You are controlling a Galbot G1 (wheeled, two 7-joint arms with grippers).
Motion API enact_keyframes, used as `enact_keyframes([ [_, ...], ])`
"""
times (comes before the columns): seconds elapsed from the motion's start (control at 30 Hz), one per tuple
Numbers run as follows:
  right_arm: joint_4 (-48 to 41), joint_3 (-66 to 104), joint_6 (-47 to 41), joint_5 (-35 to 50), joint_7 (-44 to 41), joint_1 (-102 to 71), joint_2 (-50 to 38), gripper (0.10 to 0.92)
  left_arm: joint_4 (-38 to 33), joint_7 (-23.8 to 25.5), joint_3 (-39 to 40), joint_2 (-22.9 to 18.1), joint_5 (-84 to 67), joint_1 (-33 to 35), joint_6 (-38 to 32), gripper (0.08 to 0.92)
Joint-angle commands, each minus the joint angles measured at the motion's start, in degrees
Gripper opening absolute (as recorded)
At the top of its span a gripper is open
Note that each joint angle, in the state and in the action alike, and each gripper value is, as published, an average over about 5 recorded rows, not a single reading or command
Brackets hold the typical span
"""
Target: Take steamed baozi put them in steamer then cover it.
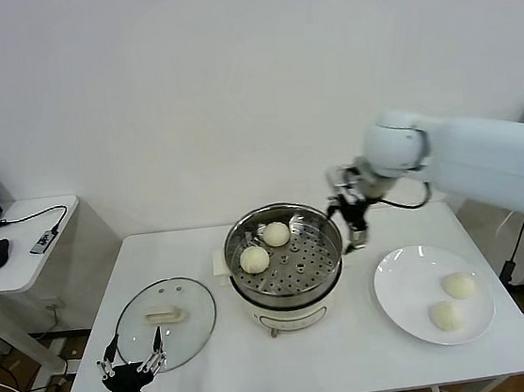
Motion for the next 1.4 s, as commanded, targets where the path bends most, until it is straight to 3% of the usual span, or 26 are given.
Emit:
enact_keyframes([
  [0.03,5.5,3.6,6.8,-11.9,-4.3,-7.2,-17.4,0.823,0.0,0.0,0.2,0.0,0.1,0.0,0.0,0.823],
  [0.33,3.5,20.5,9.2,-21.6,-1.7,-29.8,-22.8,0.823,0.4,0.0,0.1,-0.5,0.5,0.2,0.0,0.823],
  [0.77,0.2,37.4,10.0,-26.4,0.6,-52.3,-21.6,0.823,0.7,0.0,-0.1,-1.1,1.0,0.2,0.1,0.823],
  [1.4,-4.4,41.6,8.4,-28.5,4.0,-58.2,-15.0,0.816,0.9,0.0,-0.4,-1.2,1.2,0.4,0.1,0.823],
])
